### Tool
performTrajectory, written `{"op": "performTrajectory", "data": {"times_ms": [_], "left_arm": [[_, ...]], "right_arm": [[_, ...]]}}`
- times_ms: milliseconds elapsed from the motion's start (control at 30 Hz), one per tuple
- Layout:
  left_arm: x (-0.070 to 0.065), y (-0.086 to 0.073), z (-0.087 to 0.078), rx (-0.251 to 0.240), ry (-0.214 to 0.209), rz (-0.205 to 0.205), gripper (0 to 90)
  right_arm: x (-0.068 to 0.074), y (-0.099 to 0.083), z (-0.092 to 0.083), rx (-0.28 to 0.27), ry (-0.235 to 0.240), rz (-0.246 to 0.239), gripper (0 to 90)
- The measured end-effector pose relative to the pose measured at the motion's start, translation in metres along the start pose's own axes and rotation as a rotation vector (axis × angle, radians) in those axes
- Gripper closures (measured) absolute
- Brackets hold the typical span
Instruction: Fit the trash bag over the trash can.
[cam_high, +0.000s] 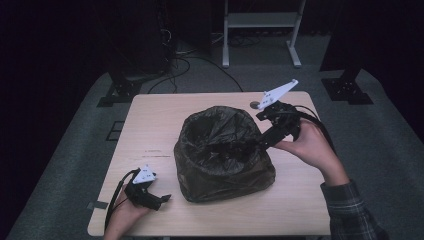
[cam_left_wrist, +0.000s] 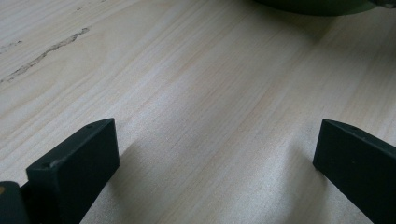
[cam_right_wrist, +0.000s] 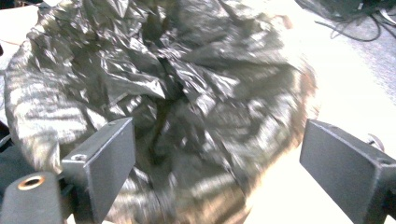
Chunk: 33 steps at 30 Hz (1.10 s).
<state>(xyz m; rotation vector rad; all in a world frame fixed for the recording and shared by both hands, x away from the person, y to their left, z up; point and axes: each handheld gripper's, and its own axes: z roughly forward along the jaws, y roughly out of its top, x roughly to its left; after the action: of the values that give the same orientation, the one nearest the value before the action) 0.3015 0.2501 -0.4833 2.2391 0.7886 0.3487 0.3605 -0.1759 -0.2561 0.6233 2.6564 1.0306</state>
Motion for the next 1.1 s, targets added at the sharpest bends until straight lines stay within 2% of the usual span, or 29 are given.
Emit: {"op": "performTrajectory", "data": {"times_ms": [333,567,767,1100], "left_arm": [[0.000,0.000,0.000,0.000,0.001,-0.001,0.0],[0.000,0.000,0.000,-0.001,0.002,0.000,0.0],[0.000,0.000,0.000,0.001,0.002,0.000,0.0],[0.000,0.000,0.000,0.002,0.002,-0.001,0.0]], "right_arm": [[-0.009,-0.039,-0.025,-0.033,-0.050,0.064,9.2],[-0.012,-0.074,-0.035,-0.056,-0.066,0.101,9.2],[-0.014,-0.108,-0.033,-0.073,-0.078,0.148,9.3],[-0.014,-0.161,-0.016,-0.075,-0.107,0.205,9.2]]}}
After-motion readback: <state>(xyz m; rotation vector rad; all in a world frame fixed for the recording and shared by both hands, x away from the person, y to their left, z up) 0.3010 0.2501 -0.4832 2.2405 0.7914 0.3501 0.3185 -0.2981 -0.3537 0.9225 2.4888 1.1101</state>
